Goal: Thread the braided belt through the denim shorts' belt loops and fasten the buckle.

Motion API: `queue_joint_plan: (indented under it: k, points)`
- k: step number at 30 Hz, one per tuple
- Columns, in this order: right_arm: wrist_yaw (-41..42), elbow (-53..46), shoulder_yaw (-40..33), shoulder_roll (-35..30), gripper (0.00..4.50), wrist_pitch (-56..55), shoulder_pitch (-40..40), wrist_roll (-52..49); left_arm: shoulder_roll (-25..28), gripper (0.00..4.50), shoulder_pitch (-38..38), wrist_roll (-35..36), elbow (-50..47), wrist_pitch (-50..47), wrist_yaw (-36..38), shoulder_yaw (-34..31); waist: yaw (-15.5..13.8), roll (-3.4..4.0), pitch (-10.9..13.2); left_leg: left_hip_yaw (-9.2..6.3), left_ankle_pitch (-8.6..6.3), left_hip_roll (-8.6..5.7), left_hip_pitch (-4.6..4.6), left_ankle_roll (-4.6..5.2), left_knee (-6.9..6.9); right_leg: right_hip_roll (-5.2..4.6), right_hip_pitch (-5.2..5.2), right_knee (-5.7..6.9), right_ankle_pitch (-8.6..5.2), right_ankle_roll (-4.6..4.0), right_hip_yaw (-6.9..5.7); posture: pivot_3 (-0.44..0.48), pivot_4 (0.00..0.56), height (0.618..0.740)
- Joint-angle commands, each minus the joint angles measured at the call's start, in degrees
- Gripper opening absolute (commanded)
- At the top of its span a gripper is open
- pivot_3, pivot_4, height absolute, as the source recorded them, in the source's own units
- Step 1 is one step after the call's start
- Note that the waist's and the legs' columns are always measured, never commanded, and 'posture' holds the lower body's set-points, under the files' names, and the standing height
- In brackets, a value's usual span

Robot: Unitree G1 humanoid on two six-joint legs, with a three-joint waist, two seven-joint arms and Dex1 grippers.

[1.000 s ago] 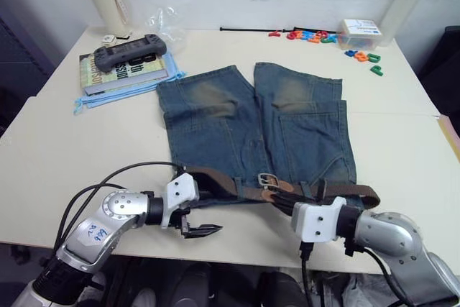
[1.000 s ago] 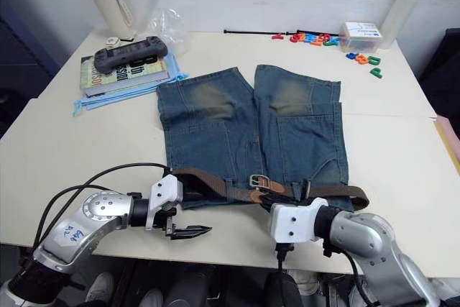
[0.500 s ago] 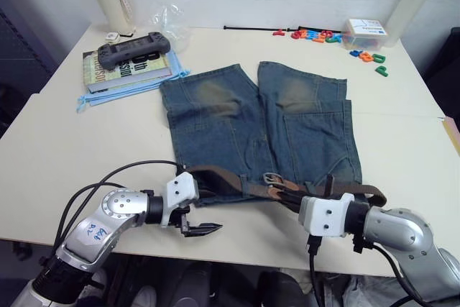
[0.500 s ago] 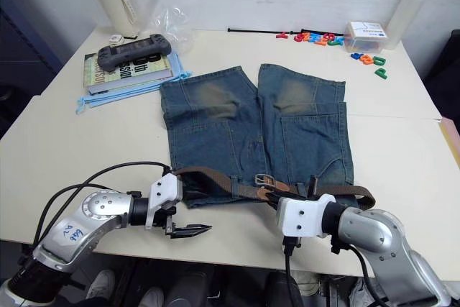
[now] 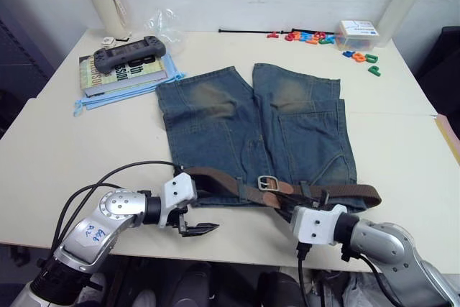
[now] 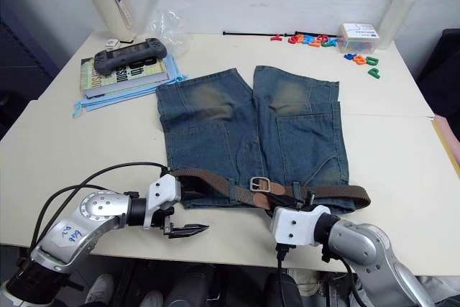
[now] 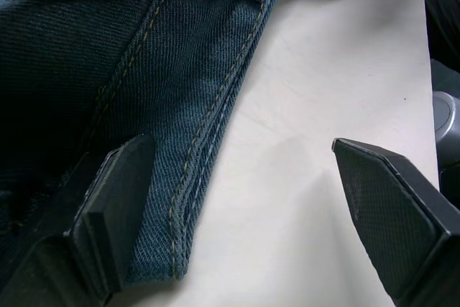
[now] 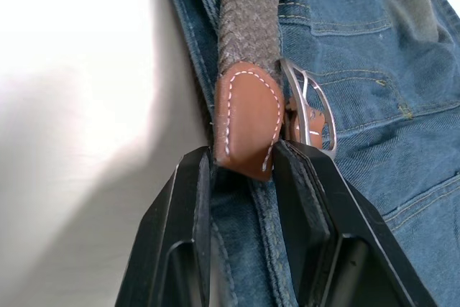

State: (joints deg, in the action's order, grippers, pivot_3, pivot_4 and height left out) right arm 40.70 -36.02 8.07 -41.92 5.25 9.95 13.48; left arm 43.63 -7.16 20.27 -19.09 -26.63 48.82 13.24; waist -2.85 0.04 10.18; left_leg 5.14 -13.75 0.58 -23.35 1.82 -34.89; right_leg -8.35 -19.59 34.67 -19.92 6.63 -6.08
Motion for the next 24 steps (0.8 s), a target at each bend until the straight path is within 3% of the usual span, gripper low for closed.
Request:
queue_joint_plan:
  k: [1,21,24]
  points:
    - [0.3,-3.2,-1.9,-0.3,1.49,-0.4,0.3,-0.9,0.7,4.38,1.7,-4.0,6.2,-3.2,-1.2,1.2,0.0,0.0,0.0,0.01,0.0,0.0,0.02,0.0,0.0,0.01,0.01,0.0,0.0,0.0,0.0,0.0,0.15,0.706]
    - [-0.6,-2.2,-0.5,1.0,1.49,-0.5,-1.4,0.6,0.8,4.38,1.7,-3.8,5.8,-3.5,-1.2,1.0,0.0,0.0,0.0,0.0,-0.01,0.03,0.02,-0.01,0.02,0.0,-0.01,-0.01,-0.03,-0.05,0.02,0.0,0.15,0.706]
    - [-0.6,-2.2,-0.4,1.0,0.71,-0.7,-1.4,0.6,0.8,4.38,1.7,-3.8,5.8,-3.5,-1.2,1.0,0.0,0.0,0.0,0.0,-0.01,0.03,0.02,-0.01,0.04,0.0,-0.01,-0.03,-0.03,-0.06,0.03,0.0,0.15,0.706]
